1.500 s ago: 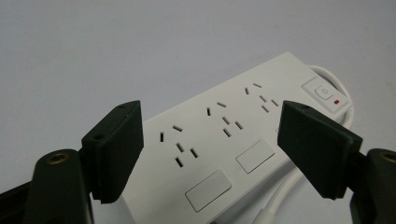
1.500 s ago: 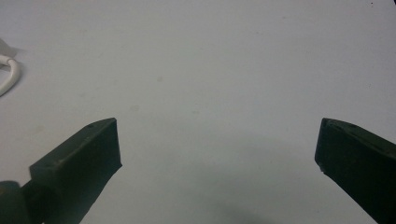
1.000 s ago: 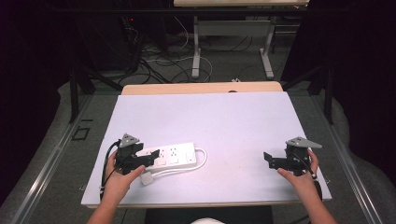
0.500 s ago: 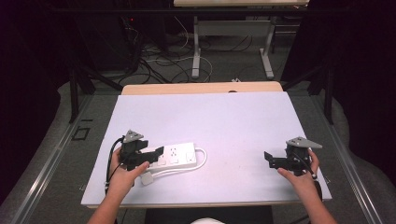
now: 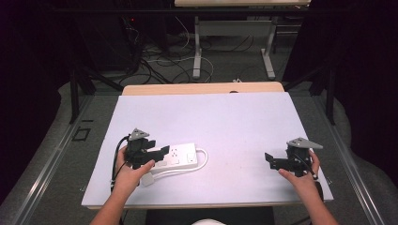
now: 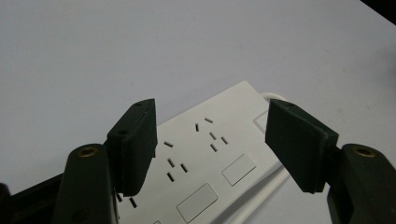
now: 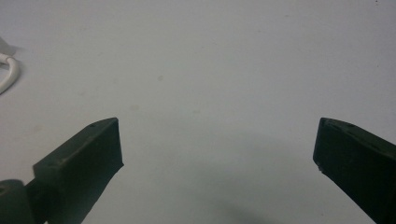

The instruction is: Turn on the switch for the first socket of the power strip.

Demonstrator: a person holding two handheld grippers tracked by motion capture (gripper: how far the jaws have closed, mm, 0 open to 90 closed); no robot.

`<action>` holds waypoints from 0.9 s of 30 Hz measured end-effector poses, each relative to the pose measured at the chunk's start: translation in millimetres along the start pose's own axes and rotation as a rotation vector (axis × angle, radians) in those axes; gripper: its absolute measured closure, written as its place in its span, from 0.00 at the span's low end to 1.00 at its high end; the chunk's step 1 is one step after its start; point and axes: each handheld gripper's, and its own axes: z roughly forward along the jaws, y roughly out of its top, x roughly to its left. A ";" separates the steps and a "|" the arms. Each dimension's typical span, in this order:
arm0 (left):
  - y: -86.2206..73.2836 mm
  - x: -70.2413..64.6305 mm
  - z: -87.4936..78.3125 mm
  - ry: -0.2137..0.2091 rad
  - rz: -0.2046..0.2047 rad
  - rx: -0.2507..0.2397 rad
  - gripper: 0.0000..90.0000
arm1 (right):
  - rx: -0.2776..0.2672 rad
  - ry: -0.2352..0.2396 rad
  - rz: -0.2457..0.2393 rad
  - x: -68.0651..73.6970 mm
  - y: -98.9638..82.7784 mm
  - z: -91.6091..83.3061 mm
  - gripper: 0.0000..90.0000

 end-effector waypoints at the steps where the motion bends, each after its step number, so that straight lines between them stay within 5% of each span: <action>1: 0.5 -0.4 0.1 -0.002 0.006 0.004 0.40 | 0.002 0.002 0.005 0.6 0.2 -0.2 0.01; 18: 4.4 -13.3 7.7 -0.057 -0.017 0.017 0.59 | -0.001 -0.002 -0.006 1.4 -0.4 1.7 0.01; 27: 1.2 -21.3 15.1 -0.066 -0.014 0.081 0.74 | 0.005 0.006 -0.008 1.0 -0.6 1.6 0.01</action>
